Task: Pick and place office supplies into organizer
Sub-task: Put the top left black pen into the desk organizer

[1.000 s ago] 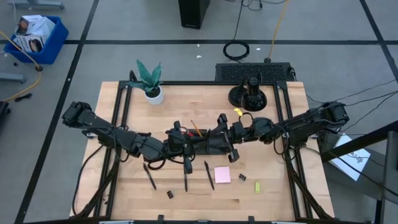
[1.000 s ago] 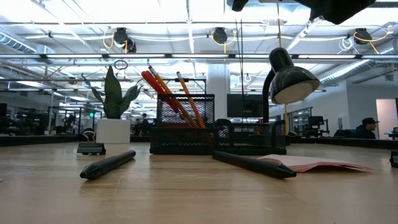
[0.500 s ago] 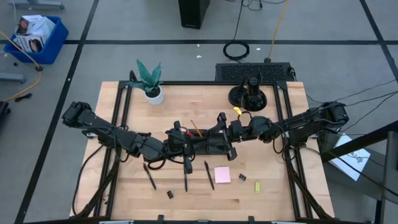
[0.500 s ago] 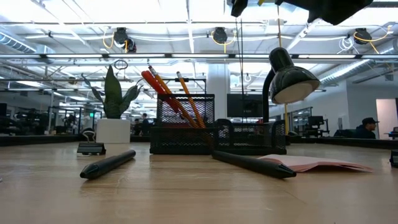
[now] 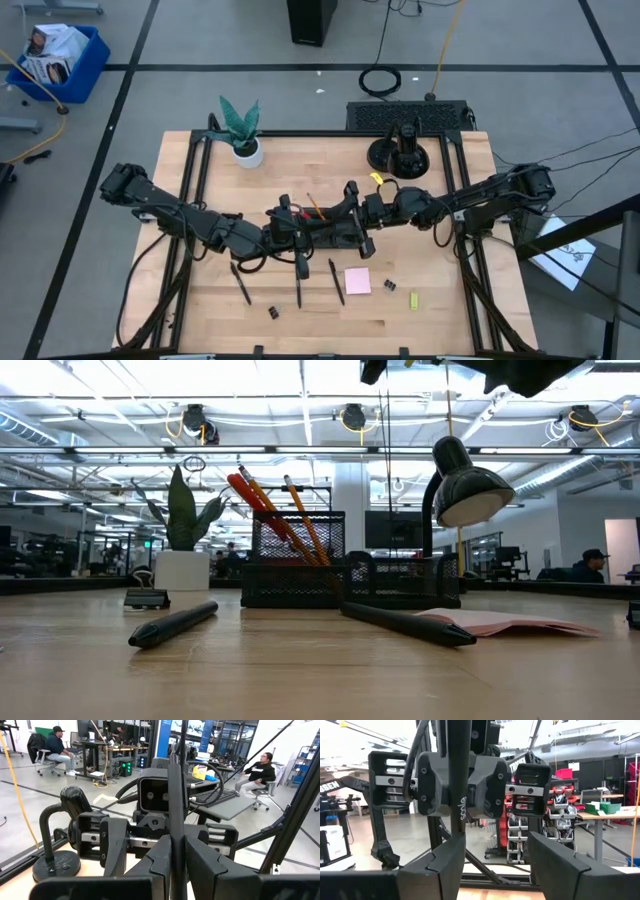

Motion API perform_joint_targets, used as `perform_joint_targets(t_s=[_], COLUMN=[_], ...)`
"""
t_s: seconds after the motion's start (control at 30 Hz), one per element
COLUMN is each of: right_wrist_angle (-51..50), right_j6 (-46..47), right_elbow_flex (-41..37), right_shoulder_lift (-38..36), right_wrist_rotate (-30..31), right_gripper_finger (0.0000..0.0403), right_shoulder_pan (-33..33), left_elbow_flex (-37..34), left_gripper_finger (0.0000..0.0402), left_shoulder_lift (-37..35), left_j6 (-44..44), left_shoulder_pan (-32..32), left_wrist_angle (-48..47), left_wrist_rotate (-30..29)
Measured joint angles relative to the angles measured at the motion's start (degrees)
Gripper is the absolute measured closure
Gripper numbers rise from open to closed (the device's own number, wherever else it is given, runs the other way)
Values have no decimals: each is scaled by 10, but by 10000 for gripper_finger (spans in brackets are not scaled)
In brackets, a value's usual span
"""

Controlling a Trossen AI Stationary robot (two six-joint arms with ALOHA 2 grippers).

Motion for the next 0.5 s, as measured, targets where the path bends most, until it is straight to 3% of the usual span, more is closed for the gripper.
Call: perform_joint_targets(t_s=[0.5], right_wrist_angle=[-42], right_j6=[-2], right_elbow_flex=[1], right_shoulder_lift=[-4], right_wrist_rotate=[-2], right_gripper_finger=[179], right_shoulder_pan=[5], left_elbow_flex=[0], left_gripper_finger=[348], left_shoulder_lift=[0], left_j6=[2], left_shoulder_pan=[0], left_wrist_angle=[-6], left_wrist_rotate=[0])
